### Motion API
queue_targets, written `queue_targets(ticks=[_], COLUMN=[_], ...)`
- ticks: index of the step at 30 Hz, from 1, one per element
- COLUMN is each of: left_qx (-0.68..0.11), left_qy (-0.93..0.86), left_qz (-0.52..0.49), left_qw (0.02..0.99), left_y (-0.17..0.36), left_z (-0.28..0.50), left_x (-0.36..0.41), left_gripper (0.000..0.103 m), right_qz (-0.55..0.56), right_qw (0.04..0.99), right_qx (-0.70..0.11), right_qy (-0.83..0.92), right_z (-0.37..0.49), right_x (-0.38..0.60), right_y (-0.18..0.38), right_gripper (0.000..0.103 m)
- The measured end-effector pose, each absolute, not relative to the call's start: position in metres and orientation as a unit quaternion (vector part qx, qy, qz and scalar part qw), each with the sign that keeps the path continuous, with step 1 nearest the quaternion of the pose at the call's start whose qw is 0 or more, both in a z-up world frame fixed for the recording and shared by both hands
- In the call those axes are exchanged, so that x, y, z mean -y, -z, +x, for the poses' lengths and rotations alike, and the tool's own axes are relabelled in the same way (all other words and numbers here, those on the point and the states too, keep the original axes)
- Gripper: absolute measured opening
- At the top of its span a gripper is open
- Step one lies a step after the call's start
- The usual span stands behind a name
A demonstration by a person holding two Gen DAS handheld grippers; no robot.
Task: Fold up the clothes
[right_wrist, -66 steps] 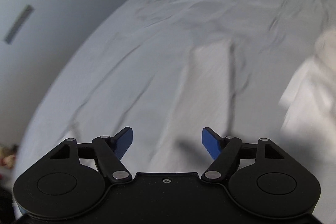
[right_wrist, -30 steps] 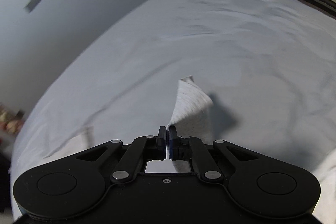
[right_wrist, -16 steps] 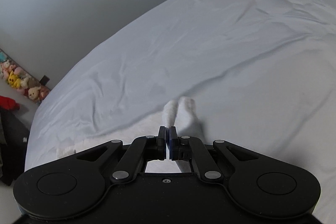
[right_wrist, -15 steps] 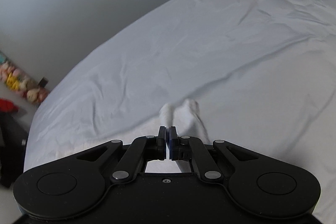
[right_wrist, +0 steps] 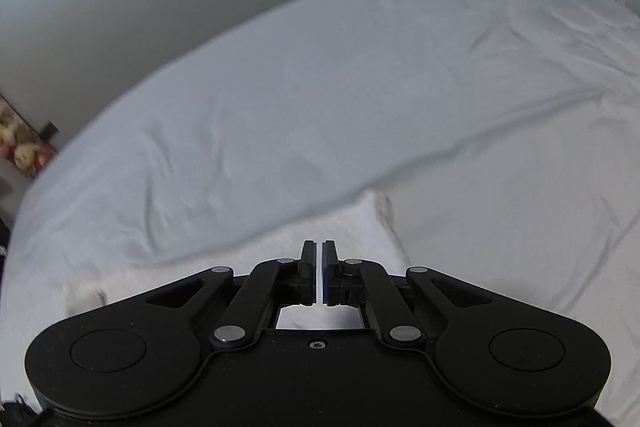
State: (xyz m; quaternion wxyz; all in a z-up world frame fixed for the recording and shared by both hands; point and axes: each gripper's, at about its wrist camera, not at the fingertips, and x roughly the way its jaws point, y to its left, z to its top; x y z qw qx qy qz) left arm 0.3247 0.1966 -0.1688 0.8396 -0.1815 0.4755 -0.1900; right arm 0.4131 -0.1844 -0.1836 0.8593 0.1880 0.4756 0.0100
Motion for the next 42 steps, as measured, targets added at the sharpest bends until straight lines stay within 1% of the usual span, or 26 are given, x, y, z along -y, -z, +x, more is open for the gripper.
queue_targets(ticks=[3,5,6,7,13,17,20,23,26,27,28,29,30,31,33,37,40,42], left_qx=[-0.475,-0.482,-0.484,-0.489,-0.518,-0.532,-0.545,-0.561,-0.571,-0.570,-0.570,-0.569,-0.564,-0.559,-0.551,-0.531,-0.516,-0.505], left_qy=[0.207,0.216,0.223,0.225,0.215,0.207,0.196,0.170,0.153,0.150,0.148,0.143,0.136,0.132,0.128,0.132,0.143,0.148], left_qz=[-0.161,-0.176,-0.184,-0.191,-0.221,-0.234,-0.246,-0.262,-0.276,-0.278,-0.279,-0.281,-0.279,-0.276,-0.272,-0.254,-0.242,-0.230], left_qw=[0.840,0.831,0.826,0.821,0.798,0.787,0.777,0.767,0.758,0.758,0.758,0.759,0.765,0.771,0.779,0.798,0.809,0.819], left_y=[0.161,0.161,0.160,0.160,0.173,0.188,0.197,0.214,0.228,0.228,0.229,0.230,0.229,0.227,0.221,0.201,0.182,0.167], left_z=[0.351,0.366,0.374,0.382,0.426,0.458,0.469,0.484,0.495,0.496,0.498,0.502,0.504,0.505,0.507,0.507,0.508,0.507], left_x=[-0.151,-0.126,-0.113,-0.099,-0.033,0.017,0.031,0.043,0.050,0.051,0.052,0.054,0.055,0.057,0.059,0.067,0.076,0.082], left_gripper=[0.045,0.045,0.045,0.045,0.045,0.045,0.045,0.039,0.038,0.035,0.026,0.021,0.012,0.007,0.004,0.003,0.003,0.003], right_qz=[0.198,0.198,0.196,0.194,0.187,0.145,0.115,0.107,0.100,0.098,0.094,0.087,0.079,0.072,0.054,0.026,0.009,0.023], right_qw=[0.841,0.835,0.833,0.831,0.814,0.816,0.809,0.799,0.787,0.783,0.778,0.776,0.774,0.772,0.771,0.769,0.768,0.762], right_qx=[-0.504,-0.514,-0.517,-0.521,-0.550,-0.559,-0.573,-0.586,-0.599,-0.603,-0.607,-0.609,-0.611,-0.612,-0.610,-0.608,-0.609,-0.614], right_qy=[-0.014,-0.017,-0.018,-0.020,-0.031,-0.039,-0.055,-0.078,-0.108,-0.119,-0.130,-0.140,-0.149,-0.158,-0.173,-0.196,-0.198,-0.204], right_z=[0.403,0.394,0.388,0.380,0.340,0.314,0.295,0.274,0.251,0.244,0.236,0.228,0.220,0.212,0.197,0.171,0.152,0.143], right_x=[0.204,0.215,0.222,0.232,0.277,0.294,0.299,0.302,0.299,0.296,0.293,0.291,0.288,0.286,0.281,0.275,0.276,0.278], right_y=[0.189,0.189,0.187,0.185,0.186,0.190,0.195,0.203,0.210,0.212,0.213,0.211,0.209,0.208,0.206,0.208,0.211,0.213], right_gripper=[0.007,0.015,0.021,0.022,0.022,0.022,0.022,0.022,0.022,0.022,0.022,0.022,0.025,0.029,0.032,0.044,0.045,0.044])
